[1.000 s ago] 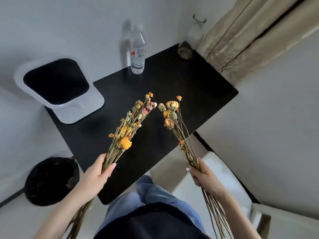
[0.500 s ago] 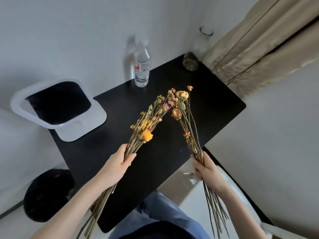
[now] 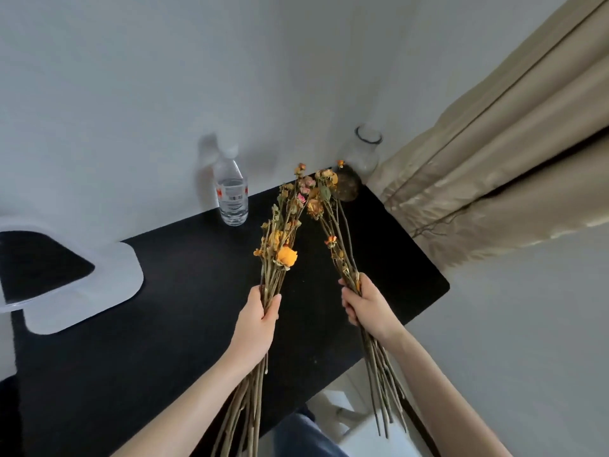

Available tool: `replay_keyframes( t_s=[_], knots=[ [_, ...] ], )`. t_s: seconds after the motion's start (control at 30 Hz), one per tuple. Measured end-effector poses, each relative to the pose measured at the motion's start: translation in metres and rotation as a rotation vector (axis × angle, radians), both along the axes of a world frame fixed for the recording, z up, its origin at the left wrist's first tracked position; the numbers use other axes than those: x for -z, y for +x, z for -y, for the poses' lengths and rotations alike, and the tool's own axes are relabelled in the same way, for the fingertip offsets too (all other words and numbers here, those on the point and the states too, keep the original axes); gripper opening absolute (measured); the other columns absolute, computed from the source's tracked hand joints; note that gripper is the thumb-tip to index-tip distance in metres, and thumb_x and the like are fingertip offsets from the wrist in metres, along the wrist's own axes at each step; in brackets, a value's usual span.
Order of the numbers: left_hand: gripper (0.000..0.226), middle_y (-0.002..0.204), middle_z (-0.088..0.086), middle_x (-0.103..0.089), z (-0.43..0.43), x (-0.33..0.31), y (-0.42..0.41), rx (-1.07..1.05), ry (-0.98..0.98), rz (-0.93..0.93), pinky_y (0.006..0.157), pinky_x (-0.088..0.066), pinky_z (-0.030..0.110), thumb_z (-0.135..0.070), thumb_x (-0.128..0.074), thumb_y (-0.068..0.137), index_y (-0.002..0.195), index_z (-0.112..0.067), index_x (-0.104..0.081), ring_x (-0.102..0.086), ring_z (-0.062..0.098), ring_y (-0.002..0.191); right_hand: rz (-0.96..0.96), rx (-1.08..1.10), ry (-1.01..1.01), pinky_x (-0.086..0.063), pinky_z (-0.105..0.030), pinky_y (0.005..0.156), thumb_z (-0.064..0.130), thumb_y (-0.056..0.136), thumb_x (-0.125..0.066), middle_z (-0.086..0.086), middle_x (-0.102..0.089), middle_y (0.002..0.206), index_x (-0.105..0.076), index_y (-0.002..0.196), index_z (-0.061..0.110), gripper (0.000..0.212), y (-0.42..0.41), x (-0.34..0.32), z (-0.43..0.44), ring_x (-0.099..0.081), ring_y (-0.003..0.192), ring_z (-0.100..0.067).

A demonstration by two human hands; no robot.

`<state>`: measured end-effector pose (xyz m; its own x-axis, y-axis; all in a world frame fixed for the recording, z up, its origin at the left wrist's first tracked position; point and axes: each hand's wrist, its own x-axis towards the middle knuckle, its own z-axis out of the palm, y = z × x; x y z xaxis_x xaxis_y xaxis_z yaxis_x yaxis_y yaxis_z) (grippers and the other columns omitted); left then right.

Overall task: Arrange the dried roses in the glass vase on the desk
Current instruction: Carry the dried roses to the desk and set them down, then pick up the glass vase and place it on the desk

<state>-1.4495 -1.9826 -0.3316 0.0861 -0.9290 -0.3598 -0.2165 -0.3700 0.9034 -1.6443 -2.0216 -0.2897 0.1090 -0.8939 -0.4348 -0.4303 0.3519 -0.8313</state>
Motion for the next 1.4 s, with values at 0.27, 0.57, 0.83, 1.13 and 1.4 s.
replay_keyframes(
  t_s=[0.27, 0.57, 0.83, 1.13, 1.4],
  knots=[
    [0.007, 0.062, -0.004, -0.044, 0.078, 0.016, -0.089, -0.311, -0.003, -0.191, 0.045, -0.034, 0.022, -0.027, -0.043, 0.095, 0.091, -0.023, -0.046, -0.039, 0.003, 0.041, -0.042, -0.119, 0.036, -0.038, -0.02, 0.044, 0.012, 0.096, -0.042, 0.0, -0.047, 0.069, -0.047, 0.104, 0.014, 0.009, -0.026, 0.008, 0.107, -0.043, 0.051, -0.009],
    [0.023, 0.1, 0.001, -0.058, 0.138, 0.042, -0.16, -0.484, 0.101, -0.377, 0.079, -0.051, 0.032, -0.021, -0.037, 0.098, 0.12, -0.017, -0.034, -0.059, 0.012, 0.087, -0.133, -0.277, 0.1, -0.044, -0.02, 0.054, 0.015, 0.095, -0.044, 0.001, -0.056, 0.078, -0.05, 0.105, 0.017, 0.012, -0.049, 0.05, 0.156, -0.053, 0.064, -0.009],
    [0.027, 0.111, 0.005, -0.054, 0.159, 0.063, -0.174, -0.326, 0.214, -0.165, 0.079, -0.05, 0.028, -0.022, -0.042, 0.096, 0.118, -0.009, -0.033, -0.056, 0.018, 0.1, -0.208, -0.362, 0.12, -0.048, -0.029, 0.093, 0.02, 0.095, -0.046, -0.001, -0.062, 0.117, -0.051, 0.124, 0.017, 0.03, -0.061, 0.078, 0.168, -0.058, 0.106, -0.013],
    [0.045, 0.108, 0.003, -0.044, 0.151, 0.078, -0.158, -0.149, 0.21, 0.035, 0.081, -0.042, 0.022, -0.041, -0.058, 0.086, 0.115, -0.008, -0.046, -0.043, 0.006, 0.089, -0.312, -0.375, 0.126, -0.047, -0.031, 0.094, 0.02, 0.092, -0.051, -0.003, -0.059, 0.118, -0.051, 0.121, 0.015, 0.029, -0.073, 0.093, 0.167, -0.057, 0.107, -0.015],
    [0.032, 0.107, 0.004, -0.051, 0.116, 0.073, -0.121, -0.154, 0.143, -0.023, 0.081, -0.049, 0.031, -0.038, -0.05, 0.091, 0.11, -0.013, -0.054, -0.053, 0.009, 0.088, -0.347, -0.335, 0.064, -0.042, -0.029, 0.098, 0.028, 0.091, -0.054, 0.003, -0.048, 0.114, -0.051, 0.124, 0.023, 0.033, -0.084, 0.091, 0.157, -0.051, 0.108, -0.012]
  ],
)
